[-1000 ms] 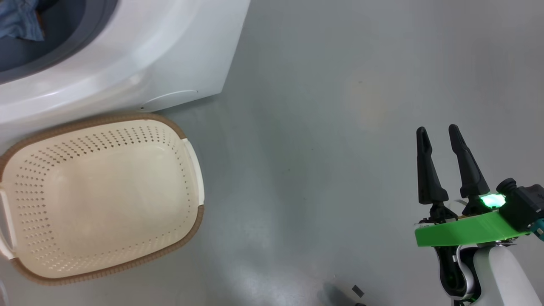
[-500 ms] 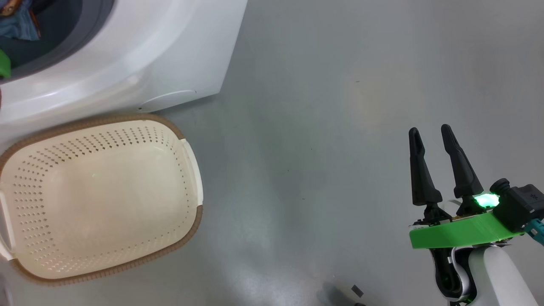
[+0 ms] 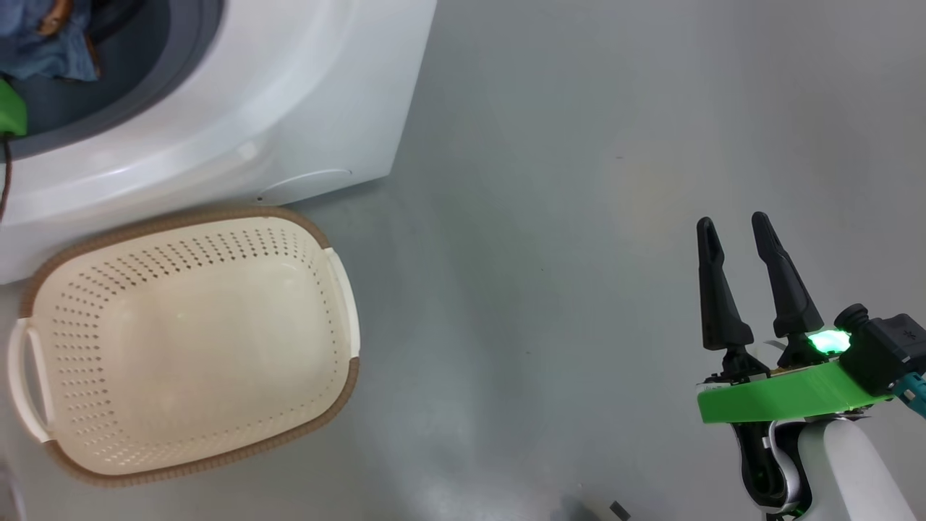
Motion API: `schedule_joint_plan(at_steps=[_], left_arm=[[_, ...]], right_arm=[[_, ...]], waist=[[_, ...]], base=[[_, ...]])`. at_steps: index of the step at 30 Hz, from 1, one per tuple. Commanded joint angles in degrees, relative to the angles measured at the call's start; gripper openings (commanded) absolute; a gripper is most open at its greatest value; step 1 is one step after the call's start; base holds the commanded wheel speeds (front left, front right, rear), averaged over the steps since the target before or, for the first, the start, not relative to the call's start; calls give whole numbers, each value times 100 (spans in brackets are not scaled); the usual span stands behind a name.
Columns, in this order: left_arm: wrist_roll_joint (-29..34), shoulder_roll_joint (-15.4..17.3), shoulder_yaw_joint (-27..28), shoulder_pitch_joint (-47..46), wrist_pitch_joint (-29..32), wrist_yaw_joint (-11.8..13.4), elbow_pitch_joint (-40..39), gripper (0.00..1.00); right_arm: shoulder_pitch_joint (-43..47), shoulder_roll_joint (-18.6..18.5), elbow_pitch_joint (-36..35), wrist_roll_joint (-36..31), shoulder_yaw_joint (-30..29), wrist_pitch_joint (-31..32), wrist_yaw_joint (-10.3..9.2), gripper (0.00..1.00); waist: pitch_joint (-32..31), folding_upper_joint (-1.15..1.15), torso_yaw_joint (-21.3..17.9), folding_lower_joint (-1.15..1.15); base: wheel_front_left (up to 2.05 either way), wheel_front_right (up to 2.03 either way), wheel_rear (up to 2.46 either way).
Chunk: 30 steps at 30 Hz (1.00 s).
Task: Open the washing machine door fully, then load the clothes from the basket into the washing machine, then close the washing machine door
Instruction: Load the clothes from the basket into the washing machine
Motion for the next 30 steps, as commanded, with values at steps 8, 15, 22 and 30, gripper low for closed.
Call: schedule_joint_plan(at_steps=[8, 15, 22, 30], left_arm=[[-390, -19, 225, 589, -32, -39, -744, 100], [-698, -199, 362, 1119, -32, -44, -1406, 100], [-878, -361, 474, 1980, -32, -45, -2173, 100], [-917, -534, 431, 2844, -32, -46, -2721, 100]], right_arm=[[99, -72, -112, -117, 18, -45, 26, 100], [103, -133, -93, -139, 5, -45, 26, 100], [187, -391, 0, -159, 1, -45, 26, 100], [364, -712, 85, -175, -32, -45, 26, 100]], waist=[[-247, 0, 225, 0], [-433, 0, 341, 0], [-855, 0, 560, 0], [-1358, 0, 827, 0]], base=[[0, 0, 0], [0, 0, 0], [0, 0, 0], [0, 0, 0]])
